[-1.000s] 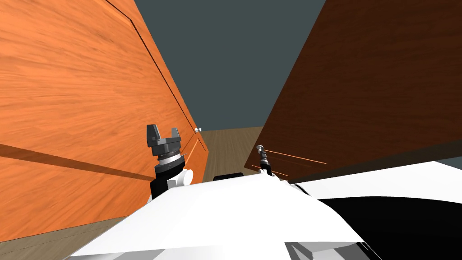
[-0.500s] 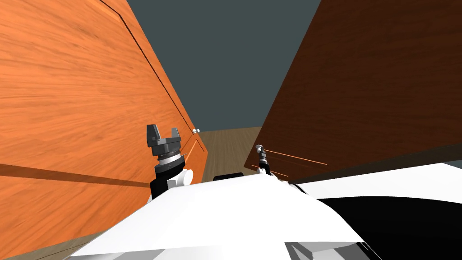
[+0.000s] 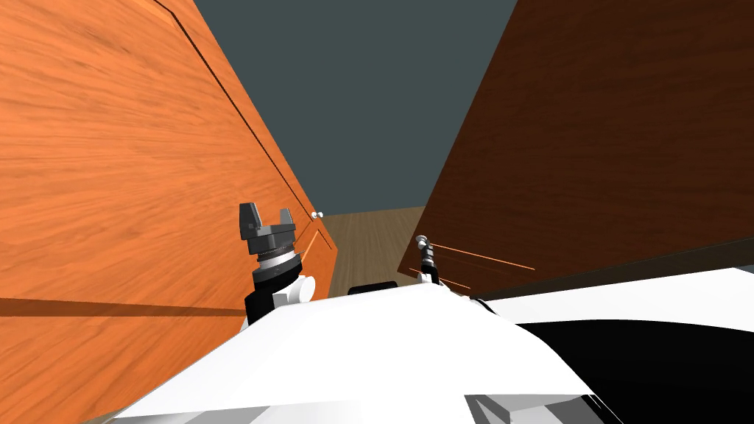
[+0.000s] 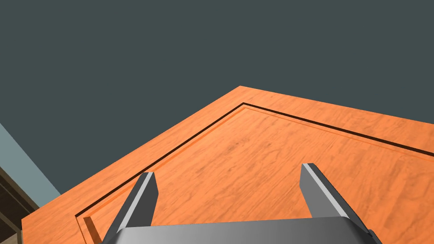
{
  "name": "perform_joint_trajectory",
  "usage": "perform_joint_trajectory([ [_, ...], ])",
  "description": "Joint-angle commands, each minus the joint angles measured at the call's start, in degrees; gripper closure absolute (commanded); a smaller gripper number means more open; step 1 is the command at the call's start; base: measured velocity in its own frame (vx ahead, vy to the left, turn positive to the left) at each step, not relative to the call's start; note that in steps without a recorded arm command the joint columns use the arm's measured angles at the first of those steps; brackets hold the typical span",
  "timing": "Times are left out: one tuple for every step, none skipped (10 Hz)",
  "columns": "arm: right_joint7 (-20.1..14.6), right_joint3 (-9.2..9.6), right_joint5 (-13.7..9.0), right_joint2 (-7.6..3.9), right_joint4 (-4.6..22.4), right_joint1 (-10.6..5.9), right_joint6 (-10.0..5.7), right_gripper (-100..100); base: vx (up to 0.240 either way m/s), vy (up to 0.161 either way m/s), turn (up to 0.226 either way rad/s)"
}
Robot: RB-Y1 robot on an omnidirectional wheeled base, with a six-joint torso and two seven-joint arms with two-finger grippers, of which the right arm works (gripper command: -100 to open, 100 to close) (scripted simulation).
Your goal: Push the door open
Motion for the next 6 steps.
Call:
perform_joint_trajectory([
  [-1.9, -0.18, -0.33, -0.09, 0.09, -0.51, -0.31, 100, 0.036, -0.021, -0.007],
  [-3.79, -0.27, -0.89, 0.33, 0.02, -0.8, -0.2, 100, 0.035, -0.025, -0.018],
  [-4.3, -0.27, -0.89, 0.33, 0.02, -0.8, -0.2, 100, 0.035, -0.016, -0.004],
  [-6.62, -0.36, -1.46, 0.75, -0.06, -1.08, -0.1, 100, 0.044, -0.021, -0.023],
  [-8.13, -0.44, -2.02, 1.16, -0.13, -1.37, 0.01, 100, 0.058, -0.027, -0.034],
  [-9.09, -0.44, -2.02, 1.16, -0.13, -1.37, 0.01, 100, 0.041, -0.022, -0.005],
])
